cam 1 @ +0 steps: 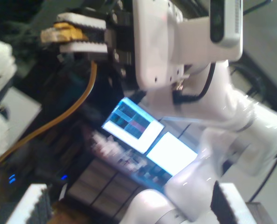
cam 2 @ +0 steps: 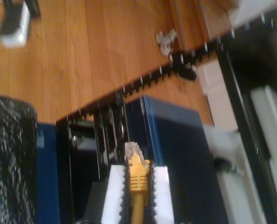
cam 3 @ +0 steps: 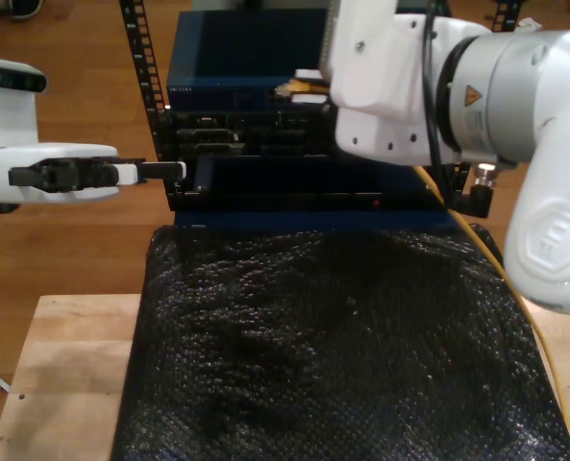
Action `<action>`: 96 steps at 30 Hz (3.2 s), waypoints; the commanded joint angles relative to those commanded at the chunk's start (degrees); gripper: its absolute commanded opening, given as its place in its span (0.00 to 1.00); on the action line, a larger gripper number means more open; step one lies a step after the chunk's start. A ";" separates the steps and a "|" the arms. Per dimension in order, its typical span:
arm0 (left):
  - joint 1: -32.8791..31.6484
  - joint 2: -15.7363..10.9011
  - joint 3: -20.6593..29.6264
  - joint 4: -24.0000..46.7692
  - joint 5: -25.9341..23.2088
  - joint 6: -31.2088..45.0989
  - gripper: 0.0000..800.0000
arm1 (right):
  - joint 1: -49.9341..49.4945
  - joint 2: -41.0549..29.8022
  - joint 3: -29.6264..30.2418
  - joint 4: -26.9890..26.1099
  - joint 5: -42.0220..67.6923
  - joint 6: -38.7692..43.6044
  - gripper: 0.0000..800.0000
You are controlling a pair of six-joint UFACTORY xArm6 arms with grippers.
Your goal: Grab the cable and plug it in
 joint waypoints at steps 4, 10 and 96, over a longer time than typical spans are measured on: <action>0.00 -1.58 -2.81 6.24 -5.36 3.69 1.00 | -2.37 0.53 0.53 -0.09 -0.09 0.18 0.00; 0.09 -4.66 -4.48 15.82 -11.60 8.44 1.00 | -5.71 1.05 0.44 -0.09 -0.09 0.18 0.00; 43.69 -31.65 45.27 76.84 -43.08 84.13 1.00 | -8.70 10.02 3.78 -0.62 -2.90 0.09 0.00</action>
